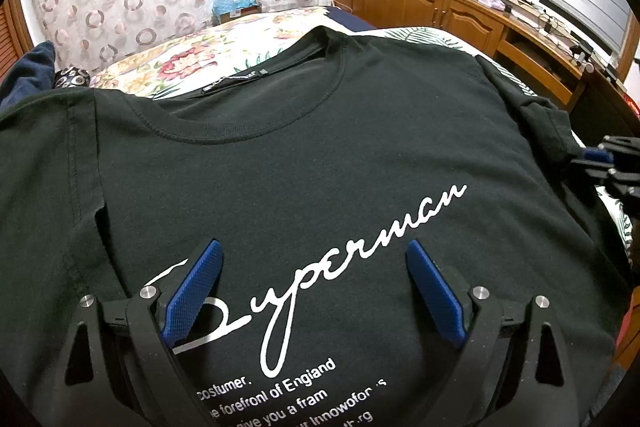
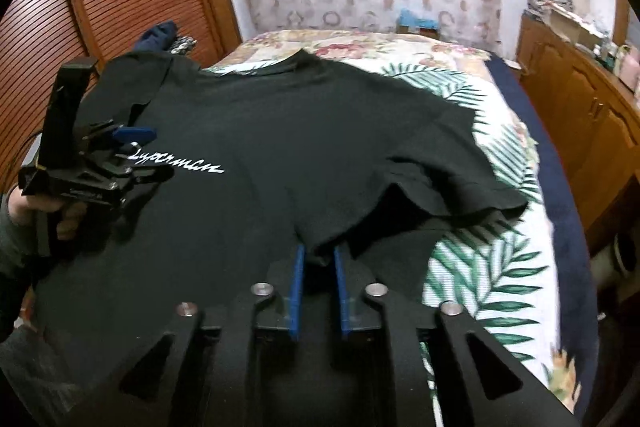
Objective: Fold small clothes
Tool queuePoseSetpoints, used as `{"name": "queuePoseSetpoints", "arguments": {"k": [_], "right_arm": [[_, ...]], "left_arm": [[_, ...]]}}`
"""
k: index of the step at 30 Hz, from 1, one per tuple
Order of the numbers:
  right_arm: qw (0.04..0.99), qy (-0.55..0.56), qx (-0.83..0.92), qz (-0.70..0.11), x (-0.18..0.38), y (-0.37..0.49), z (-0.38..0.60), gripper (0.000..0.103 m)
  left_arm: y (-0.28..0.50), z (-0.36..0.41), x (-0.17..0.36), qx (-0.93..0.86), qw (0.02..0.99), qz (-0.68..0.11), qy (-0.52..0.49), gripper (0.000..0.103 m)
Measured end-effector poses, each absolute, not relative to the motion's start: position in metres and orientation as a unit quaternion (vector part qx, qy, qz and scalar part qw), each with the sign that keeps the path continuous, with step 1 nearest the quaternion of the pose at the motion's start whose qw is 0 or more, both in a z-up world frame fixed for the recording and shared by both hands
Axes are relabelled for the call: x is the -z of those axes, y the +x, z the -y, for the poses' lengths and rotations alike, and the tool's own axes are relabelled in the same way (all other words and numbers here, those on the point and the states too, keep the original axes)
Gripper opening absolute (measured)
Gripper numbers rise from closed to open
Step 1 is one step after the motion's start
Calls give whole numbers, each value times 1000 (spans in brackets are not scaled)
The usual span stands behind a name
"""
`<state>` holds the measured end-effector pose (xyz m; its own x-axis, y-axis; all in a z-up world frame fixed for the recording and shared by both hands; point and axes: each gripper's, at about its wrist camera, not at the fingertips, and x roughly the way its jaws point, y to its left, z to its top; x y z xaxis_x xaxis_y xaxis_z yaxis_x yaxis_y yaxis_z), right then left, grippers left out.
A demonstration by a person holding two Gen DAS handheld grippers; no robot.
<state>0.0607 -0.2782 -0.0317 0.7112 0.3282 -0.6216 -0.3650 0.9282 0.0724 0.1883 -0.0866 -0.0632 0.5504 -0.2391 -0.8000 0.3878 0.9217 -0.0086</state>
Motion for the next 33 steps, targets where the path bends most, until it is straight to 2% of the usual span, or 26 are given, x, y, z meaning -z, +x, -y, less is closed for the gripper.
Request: {"name": "queuePoseSetpoints", "arguments": {"k": [1,3,6,10,19,25,26,28,30,33], "right_arm": [[927,-25,-184,-327,27,58,277,26],[931,-20,-178,-317,15,55,278,41],[942,-21,-166,-290,-3,53,290,51],[953,-14,-131,-272,-11,58,307,52],[940,4,-68,-334,27,109,327,52],[930,22,-73,-359,32,140,334,52],[931,12,-71,-357,32,142,332,50],[933,-5,-73,-354,30,141,330,32],[931,-10,-89,-353,24,136,326,5],[934,-17,-111,-340,14,137,317,5]], "left_arm": [[188,84,63,171,878,-439,81,94],[188,81,61,169,881,-436,72,94],[185,74,55,169,886,-428,55,94],[179,65,43,164,895,-413,40,94],[166,53,27,159,907,-389,33,94],[165,47,25,160,908,-387,26,94],[164,45,25,159,908,-387,24,94],[165,43,26,158,908,-387,20,94],[165,41,26,156,909,-386,17,94],[164,38,25,153,910,-384,14,94]]}}
